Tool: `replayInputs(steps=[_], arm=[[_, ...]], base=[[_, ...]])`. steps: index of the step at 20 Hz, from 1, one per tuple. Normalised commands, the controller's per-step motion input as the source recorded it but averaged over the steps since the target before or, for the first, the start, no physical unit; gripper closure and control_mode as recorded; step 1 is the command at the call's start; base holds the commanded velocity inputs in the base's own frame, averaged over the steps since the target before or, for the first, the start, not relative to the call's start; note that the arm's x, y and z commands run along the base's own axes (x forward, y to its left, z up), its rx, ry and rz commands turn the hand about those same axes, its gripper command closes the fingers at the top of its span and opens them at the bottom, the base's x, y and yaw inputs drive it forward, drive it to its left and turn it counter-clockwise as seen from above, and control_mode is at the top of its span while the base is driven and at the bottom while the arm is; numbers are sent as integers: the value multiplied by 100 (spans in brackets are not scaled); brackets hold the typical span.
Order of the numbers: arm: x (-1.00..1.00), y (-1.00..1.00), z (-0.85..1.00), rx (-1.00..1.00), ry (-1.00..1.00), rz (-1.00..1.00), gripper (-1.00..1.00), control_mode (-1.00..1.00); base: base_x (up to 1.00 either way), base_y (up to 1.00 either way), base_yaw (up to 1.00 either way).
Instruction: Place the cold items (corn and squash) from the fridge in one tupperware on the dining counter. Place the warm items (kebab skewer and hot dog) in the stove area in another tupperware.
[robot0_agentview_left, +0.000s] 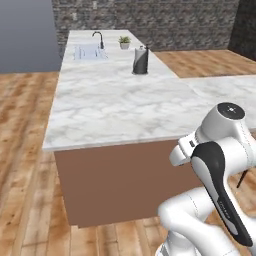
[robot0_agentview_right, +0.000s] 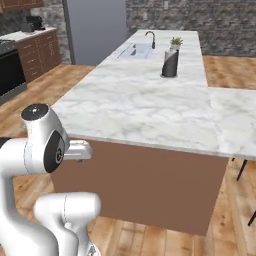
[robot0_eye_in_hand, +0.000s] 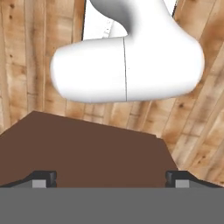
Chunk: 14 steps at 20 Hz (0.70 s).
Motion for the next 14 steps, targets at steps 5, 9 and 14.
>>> replayInputs(steps=[5, 9, 14], arm=[[0, 0, 0, 0, 0, 0, -100, 100], [0, 0, 0, 0, 0, 0, -100, 100], [0, 0, 0, 0, 0, 0, -100, 100]], base=[[-25, 100, 0], [-12, 100, 0], [0, 100, 1]])
